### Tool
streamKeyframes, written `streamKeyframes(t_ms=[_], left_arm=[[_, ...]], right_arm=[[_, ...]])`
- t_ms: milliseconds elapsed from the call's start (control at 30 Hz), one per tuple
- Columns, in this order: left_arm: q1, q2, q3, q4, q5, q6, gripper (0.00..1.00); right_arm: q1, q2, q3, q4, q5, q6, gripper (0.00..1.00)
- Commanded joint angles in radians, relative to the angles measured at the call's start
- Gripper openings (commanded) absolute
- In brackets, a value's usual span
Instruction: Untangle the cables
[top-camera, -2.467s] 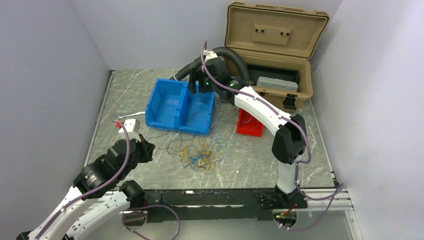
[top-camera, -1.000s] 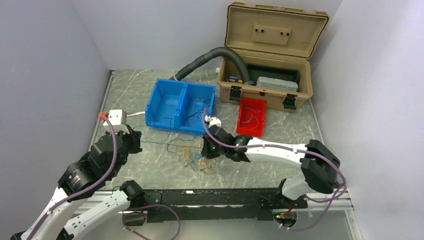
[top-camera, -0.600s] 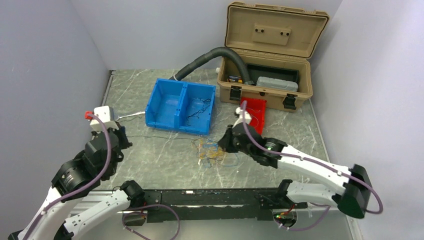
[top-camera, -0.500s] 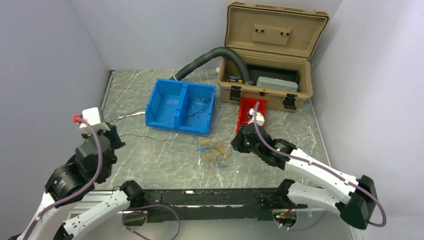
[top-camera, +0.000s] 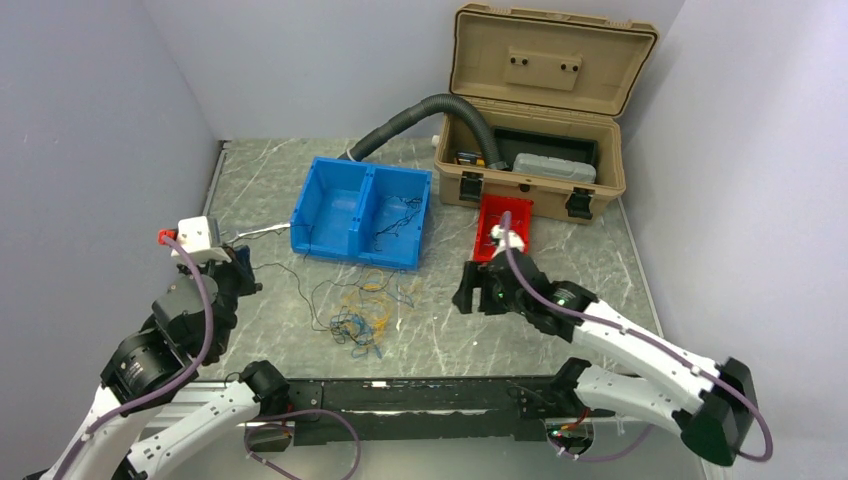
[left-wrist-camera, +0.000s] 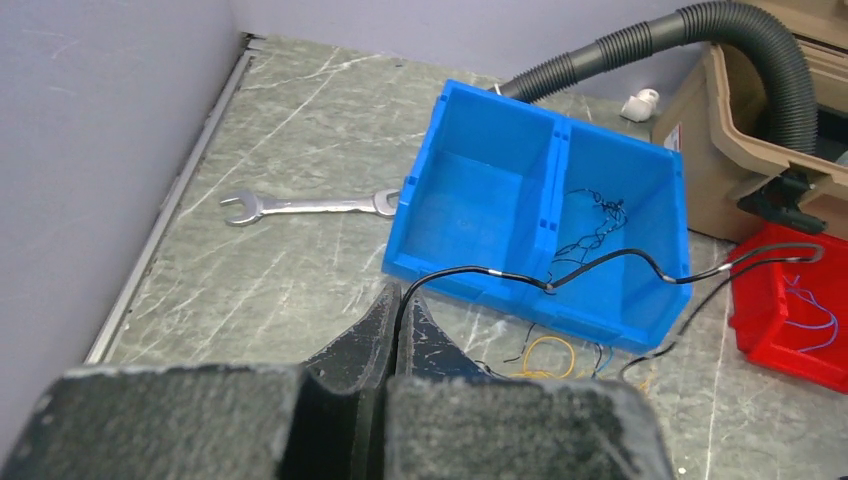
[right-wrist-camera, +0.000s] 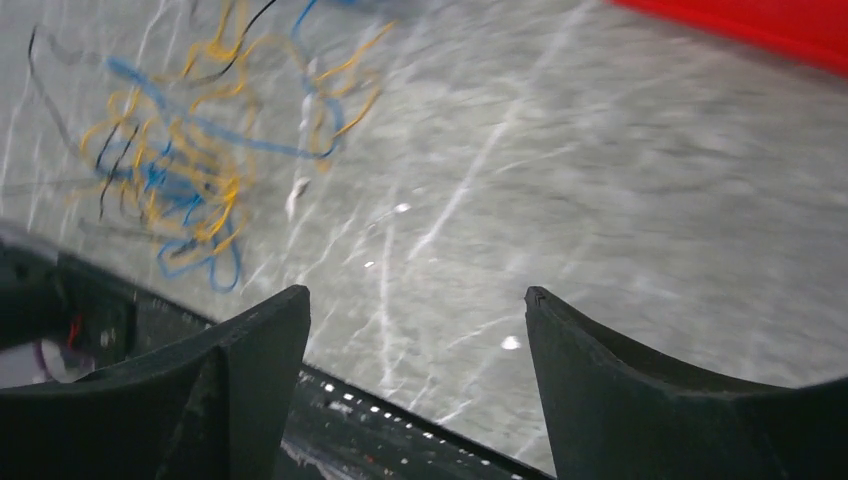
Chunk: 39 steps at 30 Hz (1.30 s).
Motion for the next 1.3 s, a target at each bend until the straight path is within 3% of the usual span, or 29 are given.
streamKeyframes(t_ms=[0,133,267,500,633,733,800,867,1067,1267], left_arm=[[0.003,0.015,-0.002,0.071,0.05,0.035,0.0],[0.002,0.01,-0.003,0.079,0.044,0.053,0.0],[0.003,0.006,0.005,0.067,0.027,0.065,0.0],[0.003,-0.001,0.015,0.067,0.006,0.094,0.0],[0.003,-0.005,0.017,0.077,-0.006,0.115,0.0],[0.003,-0.002,0.019,0.078,-0.019,0.124,0.0],[0.003,0.0,0.022,0.075,-0.038,0.127,0.0],[0.003,0.001,0.027,0.066,-0.073,0.123,0.0],[0.003,-0.004,0.034,0.031,-0.189,0.098,0.0],[0.003,0.006,0.032,0.007,-0.232,0.071,0.0]], right_arm=[[0.145,0.144,0.066,0.177,-0.085,-0.072,0.84],[0.281,0.386,0.202,0.242,-0.04,-0.072,0.95],[0.37,0.596,0.335,0.292,-0.017,-0.084,0.97],[0.482,0.93,0.62,0.202,0.079,-0.143,0.99],[0.485,1.017,0.636,0.248,0.059,-0.119,0.95],[0.482,1.058,0.657,0.209,0.107,-0.081,0.74],[0.478,1.043,0.646,0.177,0.171,-0.043,0.43],[0.461,0.977,0.591,0.169,0.225,0.012,0.02],[0.37,0.616,0.333,0.153,0.263,0.124,0.0],[0.179,0.236,0.133,-0.032,0.262,0.184,0.0]])
